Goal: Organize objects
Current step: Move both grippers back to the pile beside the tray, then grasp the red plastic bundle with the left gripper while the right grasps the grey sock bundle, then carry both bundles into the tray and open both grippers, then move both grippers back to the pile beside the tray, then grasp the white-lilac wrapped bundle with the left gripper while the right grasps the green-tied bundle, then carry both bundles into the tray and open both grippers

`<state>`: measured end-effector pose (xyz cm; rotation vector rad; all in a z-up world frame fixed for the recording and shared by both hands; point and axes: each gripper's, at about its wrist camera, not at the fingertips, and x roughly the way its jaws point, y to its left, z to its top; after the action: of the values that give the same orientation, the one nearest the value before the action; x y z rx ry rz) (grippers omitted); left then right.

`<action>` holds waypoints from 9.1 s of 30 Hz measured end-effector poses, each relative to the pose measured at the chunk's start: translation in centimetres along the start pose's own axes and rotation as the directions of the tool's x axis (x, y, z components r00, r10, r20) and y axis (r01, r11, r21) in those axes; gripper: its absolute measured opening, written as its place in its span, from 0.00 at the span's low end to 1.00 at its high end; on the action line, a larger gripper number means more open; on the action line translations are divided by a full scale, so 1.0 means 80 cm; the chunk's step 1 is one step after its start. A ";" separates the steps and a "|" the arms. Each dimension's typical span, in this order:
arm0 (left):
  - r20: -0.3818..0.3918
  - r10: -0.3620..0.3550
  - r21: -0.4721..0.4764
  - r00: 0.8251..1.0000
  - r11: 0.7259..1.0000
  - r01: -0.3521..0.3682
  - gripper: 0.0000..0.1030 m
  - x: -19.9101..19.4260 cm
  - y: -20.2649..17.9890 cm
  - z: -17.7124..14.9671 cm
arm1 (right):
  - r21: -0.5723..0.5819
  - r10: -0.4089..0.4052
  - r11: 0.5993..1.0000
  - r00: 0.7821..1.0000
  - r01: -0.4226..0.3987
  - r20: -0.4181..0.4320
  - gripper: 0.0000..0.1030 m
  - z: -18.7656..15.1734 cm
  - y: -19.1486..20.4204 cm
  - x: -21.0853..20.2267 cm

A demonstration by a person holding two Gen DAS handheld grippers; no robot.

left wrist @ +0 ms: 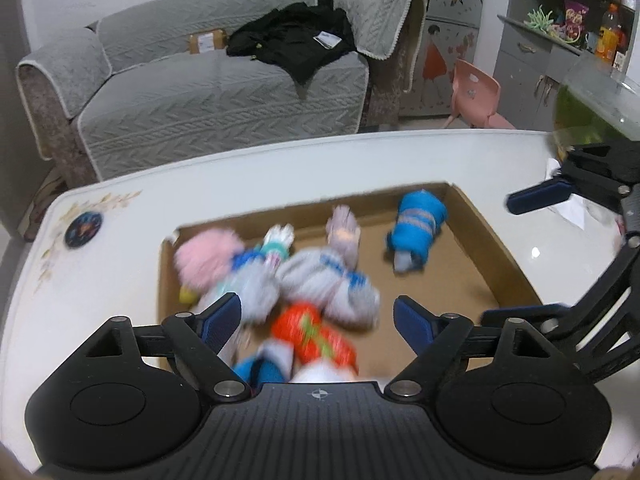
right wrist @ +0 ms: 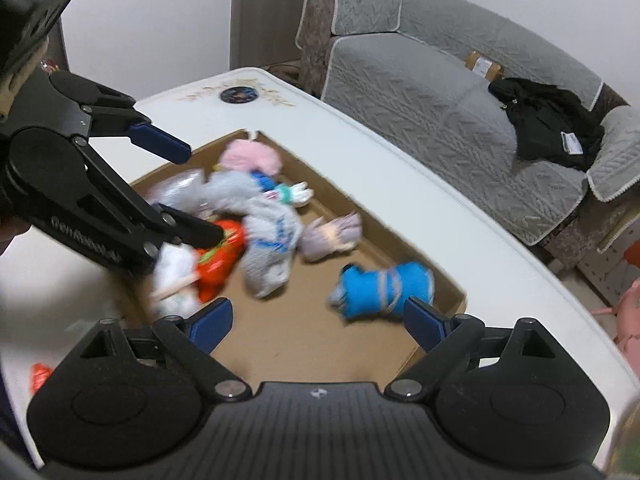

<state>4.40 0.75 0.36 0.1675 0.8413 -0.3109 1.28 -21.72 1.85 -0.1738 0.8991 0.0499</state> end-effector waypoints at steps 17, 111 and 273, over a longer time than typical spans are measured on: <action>-0.057 -0.107 -0.123 0.993 0.987 0.099 0.86 -0.089 -0.008 -0.185 | 0.040 0.183 0.982 0.982 -0.185 0.051 0.90 -0.129 0.145 -0.063; -0.105 -0.040 0.196 0.994 0.979 0.060 0.39 0.171 -0.083 0.032 | -0.118 0.050 0.992 0.998 -0.053 -0.027 0.62 0.001 -0.053 0.059; -0.233 -0.067 0.174 0.970 0.979 0.109 0.49 0.132 -0.017 0.013 | -0.117 0.118 0.983 0.980 -0.138 -0.162 0.34 0.009 -0.023 0.104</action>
<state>11.27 -2.92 -6.92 0.3455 1.0472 -0.4613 7.27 -23.68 -3.98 -0.2418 1.0623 0.2170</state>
